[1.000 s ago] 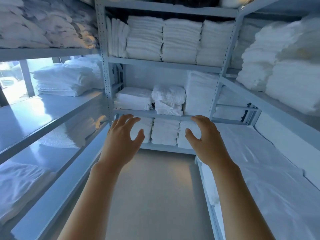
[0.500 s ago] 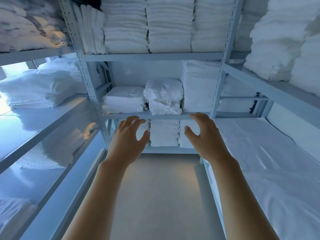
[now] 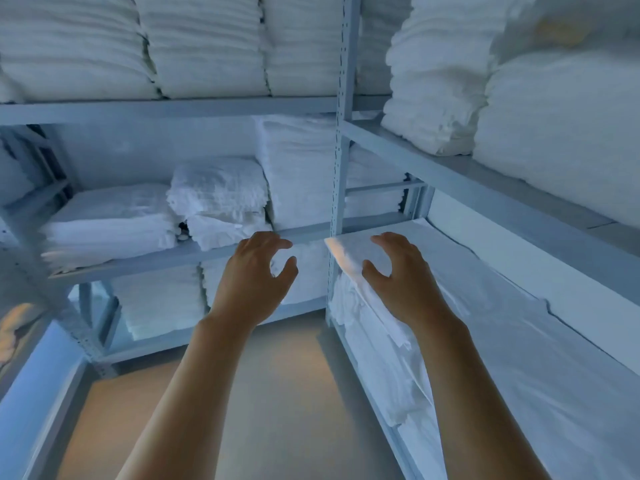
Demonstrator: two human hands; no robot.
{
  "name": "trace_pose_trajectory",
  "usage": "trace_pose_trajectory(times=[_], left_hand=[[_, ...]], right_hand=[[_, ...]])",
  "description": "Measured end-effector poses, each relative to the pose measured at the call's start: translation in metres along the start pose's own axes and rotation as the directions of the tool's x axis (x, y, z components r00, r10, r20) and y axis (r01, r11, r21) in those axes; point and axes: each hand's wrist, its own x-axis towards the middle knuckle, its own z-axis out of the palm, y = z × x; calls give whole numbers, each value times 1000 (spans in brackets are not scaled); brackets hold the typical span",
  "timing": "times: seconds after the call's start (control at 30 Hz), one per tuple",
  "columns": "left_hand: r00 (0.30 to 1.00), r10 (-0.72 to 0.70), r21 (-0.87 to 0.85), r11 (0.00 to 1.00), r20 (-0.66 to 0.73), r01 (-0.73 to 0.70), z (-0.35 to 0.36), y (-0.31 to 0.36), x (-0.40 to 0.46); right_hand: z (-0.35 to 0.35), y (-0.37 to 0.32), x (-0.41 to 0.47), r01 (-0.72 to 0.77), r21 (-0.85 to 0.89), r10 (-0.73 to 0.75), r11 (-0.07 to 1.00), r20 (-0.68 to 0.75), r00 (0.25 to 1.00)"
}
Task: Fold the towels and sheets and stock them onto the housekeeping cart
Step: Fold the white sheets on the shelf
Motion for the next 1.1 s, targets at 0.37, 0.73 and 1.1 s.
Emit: trace_pose_trajectory(times=[0.37,0.73,1.1], left_hand=[[958,246,-214,954,149,-212,88,-68,174],[853,393,-392,885,343,-250,180,-111,257],[704,485,-395,866,518,-306,296,-117,287]], right_hand=[[53,29,107,-289,-126,277,949,-104,955],[107,57,147,-537,-160,513,828,-170,841],[157,147,167,-673,-114,658,731,-146,739]])
